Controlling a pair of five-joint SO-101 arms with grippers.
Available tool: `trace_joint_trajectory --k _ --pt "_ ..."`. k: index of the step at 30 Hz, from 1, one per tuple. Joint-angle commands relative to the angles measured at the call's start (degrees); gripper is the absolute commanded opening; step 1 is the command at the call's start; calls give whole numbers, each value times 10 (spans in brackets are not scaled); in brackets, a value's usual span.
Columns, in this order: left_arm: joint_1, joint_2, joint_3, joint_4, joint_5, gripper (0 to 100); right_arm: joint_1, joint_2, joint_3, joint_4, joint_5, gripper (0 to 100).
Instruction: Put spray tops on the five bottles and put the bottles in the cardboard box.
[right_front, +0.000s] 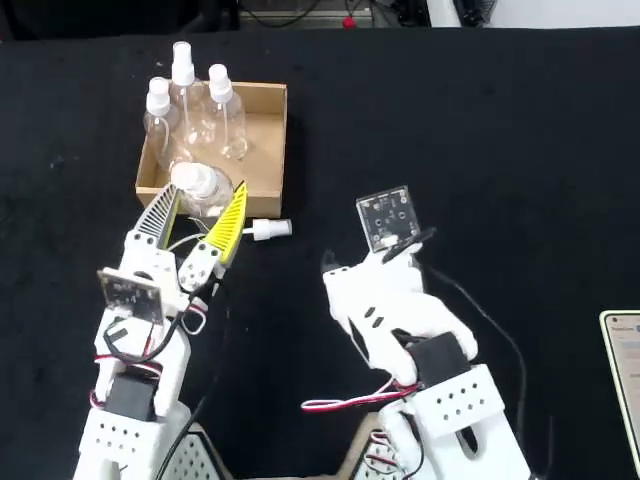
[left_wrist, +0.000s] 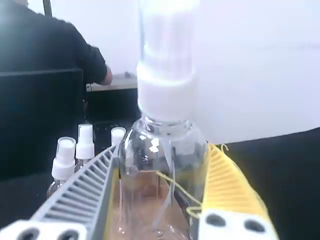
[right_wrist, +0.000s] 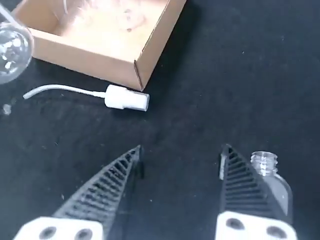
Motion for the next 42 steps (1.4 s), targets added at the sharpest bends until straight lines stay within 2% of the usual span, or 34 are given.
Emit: trace_joint_trajectory --k 1,10,20,22,27,29,35,42 --pt "-6 2 -20 -18 7 163 3 -12 0 -16 -25 226" --pt "-6 40 -62 -20 7 163 -48 -12 38 -37 -23 226" --pt "-3 308 -245 -28 32 163 -46 -12 39 -35 -22 226" --pt "-6 353 -240 -84 29 163 -45 -12 39 -34 -22 226" --pt "-18 454 -175 -303 26 163 -45 -12 39 -33 -21 226" --pt "-20 498 -172 -349 26 163 -45 -12 39 -33 -21 226" --pt "-55 629 -252 -357 32 161 -45 -12 39 -33 -21 226" --pt "-57 734 -318 -359 32 160 -45 -12 39 -33 -21 226"
